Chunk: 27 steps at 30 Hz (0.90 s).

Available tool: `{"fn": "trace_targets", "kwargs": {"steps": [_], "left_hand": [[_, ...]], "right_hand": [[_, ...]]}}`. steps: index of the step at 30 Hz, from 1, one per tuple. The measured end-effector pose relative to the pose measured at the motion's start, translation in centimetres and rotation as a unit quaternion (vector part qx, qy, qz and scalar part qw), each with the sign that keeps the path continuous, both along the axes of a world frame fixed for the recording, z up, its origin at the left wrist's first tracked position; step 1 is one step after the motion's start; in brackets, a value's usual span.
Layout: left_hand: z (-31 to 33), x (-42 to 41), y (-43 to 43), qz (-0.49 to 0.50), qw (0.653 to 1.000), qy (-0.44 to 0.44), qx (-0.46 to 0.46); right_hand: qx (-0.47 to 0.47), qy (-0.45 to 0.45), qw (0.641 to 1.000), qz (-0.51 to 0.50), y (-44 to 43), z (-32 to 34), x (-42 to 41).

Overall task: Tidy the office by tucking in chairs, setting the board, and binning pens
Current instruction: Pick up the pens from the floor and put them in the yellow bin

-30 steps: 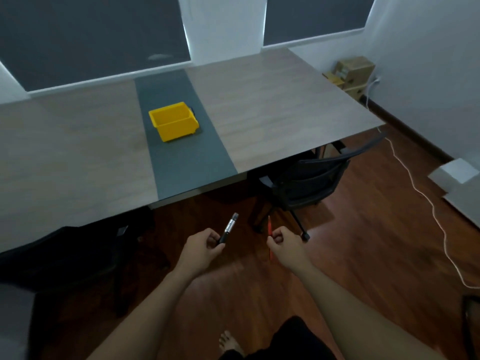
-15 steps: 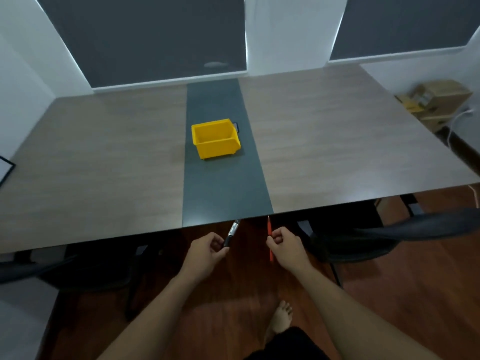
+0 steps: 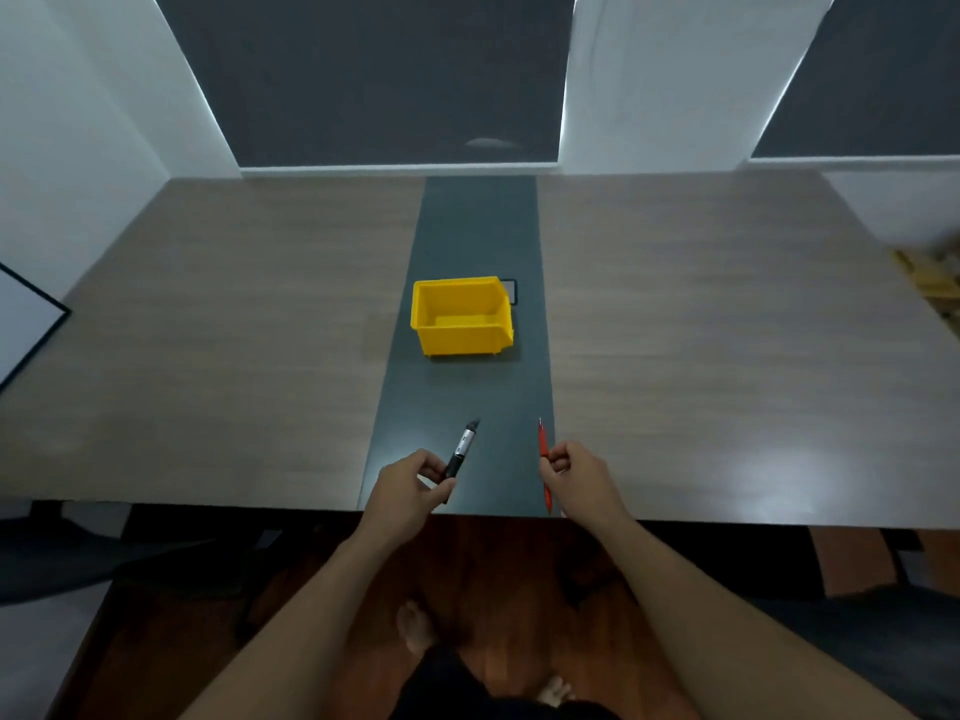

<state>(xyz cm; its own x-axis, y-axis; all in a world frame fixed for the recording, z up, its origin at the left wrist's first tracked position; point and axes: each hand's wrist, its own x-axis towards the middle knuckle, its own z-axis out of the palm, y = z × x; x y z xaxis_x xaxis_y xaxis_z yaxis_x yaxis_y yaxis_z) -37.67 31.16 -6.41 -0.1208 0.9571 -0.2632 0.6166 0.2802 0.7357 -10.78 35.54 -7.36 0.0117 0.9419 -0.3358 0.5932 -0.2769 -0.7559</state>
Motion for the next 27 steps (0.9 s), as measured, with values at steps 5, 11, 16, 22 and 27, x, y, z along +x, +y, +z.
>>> {"fn": "trace_targets", "kwargs": {"steps": [5, 11, 16, 22, 27], "left_hand": [[0.1, -2.2, 6.7, 0.014, 1.000, -0.016, 0.007], [0.1, -6.3, 16.9, -0.005, 1.000, -0.005, 0.026], [0.2, -10.5, 26.9, -0.046, 0.997, 0.033, 0.054], [-1.2, -13.9, 37.6, -0.129, 0.981, 0.132, 0.053], [-3.3, -14.8, 42.7, -0.193, 0.966, 0.167, 0.049]], "right_hand": [[0.013, 0.003, 1.000, 0.002, 6.5, 0.0, -2.1], [0.013, -0.007, 1.000, -0.002, 15.2, 0.4, -5.2], [0.029, -0.033, 0.999, 0.011, 23.6, 0.6, -7.1], [0.051, -0.115, 0.986, 0.107, 31.7, -0.4, -10.0], [0.033, -0.177, 0.969, 0.169, 36.4, -1.5, -13.3]]}}
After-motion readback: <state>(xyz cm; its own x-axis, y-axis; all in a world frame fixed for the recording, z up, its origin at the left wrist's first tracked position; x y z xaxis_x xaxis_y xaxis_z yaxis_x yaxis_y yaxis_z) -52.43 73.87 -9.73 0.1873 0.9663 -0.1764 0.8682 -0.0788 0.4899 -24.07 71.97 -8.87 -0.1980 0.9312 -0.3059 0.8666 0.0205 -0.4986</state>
